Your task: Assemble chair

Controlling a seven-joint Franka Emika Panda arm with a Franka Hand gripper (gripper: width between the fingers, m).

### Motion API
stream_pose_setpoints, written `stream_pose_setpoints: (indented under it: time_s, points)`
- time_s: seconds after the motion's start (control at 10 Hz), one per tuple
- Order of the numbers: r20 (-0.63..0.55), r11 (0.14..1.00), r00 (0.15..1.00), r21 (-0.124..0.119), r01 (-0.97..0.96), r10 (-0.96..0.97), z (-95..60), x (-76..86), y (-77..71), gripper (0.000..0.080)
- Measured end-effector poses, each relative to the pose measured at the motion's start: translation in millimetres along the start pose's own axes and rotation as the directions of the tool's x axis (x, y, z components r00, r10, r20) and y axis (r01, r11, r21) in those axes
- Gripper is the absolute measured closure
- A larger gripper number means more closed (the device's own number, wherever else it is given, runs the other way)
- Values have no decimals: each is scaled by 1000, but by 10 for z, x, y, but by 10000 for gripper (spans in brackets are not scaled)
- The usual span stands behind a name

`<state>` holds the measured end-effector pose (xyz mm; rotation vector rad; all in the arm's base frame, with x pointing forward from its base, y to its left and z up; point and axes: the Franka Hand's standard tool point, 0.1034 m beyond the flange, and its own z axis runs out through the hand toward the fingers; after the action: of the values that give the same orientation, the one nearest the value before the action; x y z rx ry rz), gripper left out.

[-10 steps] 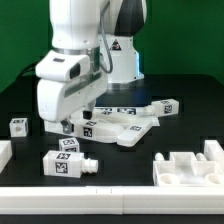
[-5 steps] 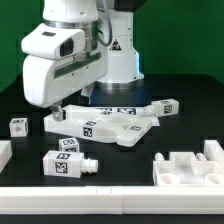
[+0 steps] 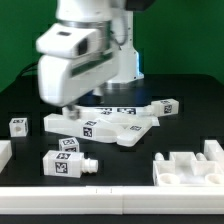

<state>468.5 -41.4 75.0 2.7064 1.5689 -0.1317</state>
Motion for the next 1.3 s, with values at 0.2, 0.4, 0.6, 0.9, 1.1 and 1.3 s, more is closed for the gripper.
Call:
stream_pose_setpoints:
  time_s: [0.2, 0.4, 0.6, 0.9, 1.1, 1.3]
  points:
    - [-22, 1000, 1000, -22, -4, 4, -97, 396, -411, 151]
    - [-22, 1000, 1000, -17, 11, -11, -70, 357, -396, 151]
    - [-21, 1000, 1000, -17, 20, -20, -68, 378, -416, 151]
    - [-11, 980, 980, -8, 200, -200, -67, 730, -857, 151]
    - [-25, 975, 974, -23, 223, -224, -70, 776, -996, 151]
    - [-26, 976, 975, -20, 219, -219, -59, 769, -987, 151]
